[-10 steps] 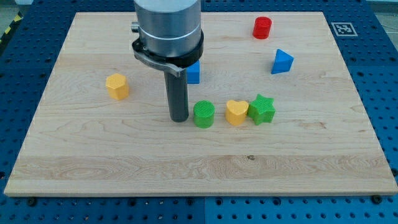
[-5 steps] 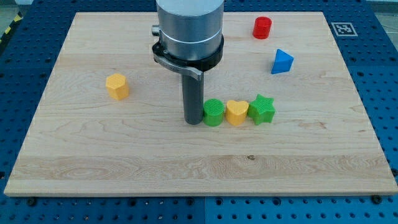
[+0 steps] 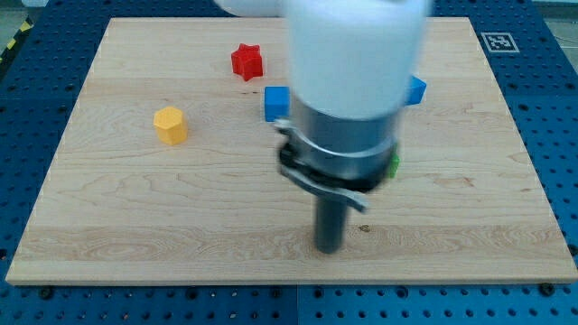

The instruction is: Place the blue triangle top right of the green star

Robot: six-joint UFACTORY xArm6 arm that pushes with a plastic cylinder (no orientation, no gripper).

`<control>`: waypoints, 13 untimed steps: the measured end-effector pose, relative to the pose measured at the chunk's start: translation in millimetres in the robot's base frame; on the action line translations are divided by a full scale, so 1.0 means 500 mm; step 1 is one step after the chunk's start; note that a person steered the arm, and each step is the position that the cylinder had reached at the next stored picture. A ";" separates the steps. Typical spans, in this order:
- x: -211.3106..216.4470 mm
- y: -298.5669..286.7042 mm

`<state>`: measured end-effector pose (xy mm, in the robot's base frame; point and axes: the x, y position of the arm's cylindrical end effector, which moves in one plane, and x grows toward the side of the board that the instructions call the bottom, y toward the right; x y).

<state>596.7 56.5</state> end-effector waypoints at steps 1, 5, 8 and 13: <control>0.035 0.153; 0.034 0.430; -0.067 0.574; -0.542 0.295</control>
<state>326.0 203.9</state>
